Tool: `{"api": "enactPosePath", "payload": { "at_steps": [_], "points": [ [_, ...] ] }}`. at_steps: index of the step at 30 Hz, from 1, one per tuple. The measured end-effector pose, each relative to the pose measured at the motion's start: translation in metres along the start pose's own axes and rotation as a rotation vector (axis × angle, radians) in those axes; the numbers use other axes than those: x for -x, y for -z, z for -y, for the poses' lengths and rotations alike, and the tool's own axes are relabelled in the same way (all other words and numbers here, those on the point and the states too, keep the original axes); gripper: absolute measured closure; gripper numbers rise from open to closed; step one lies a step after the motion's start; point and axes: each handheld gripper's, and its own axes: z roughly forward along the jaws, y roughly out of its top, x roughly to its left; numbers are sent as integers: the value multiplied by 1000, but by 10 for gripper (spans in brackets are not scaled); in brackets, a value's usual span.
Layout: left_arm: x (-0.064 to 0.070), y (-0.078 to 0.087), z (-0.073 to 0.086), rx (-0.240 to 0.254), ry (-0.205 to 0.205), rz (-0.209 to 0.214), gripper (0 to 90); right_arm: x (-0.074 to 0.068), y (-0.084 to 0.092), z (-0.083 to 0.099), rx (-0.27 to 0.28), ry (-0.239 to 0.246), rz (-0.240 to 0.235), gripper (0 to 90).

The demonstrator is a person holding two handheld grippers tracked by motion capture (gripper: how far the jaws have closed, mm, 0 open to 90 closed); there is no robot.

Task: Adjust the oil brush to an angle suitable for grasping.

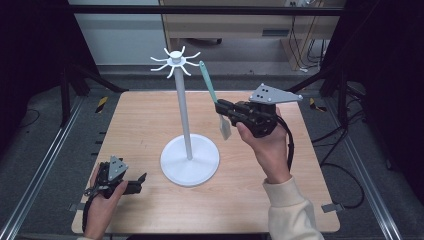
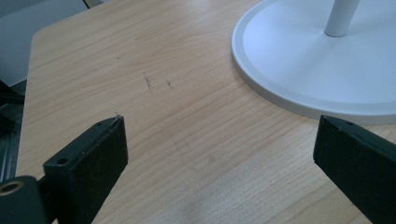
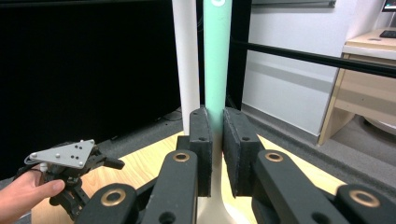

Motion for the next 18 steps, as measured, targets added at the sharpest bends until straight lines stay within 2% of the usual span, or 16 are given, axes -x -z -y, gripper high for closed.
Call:
{"api": "enactPosePath", "payload": {
  "at_steps": [10, 18],
  "points": [
    [1, -1, 0, -4, -4, 1, 27, -1, -16, -1, -16, -7, -34, 824],
    [2, -1, 0, -6, -6, 2, 27, -1, -22, 1, -17, -11, -39, 824]
  ]
}}
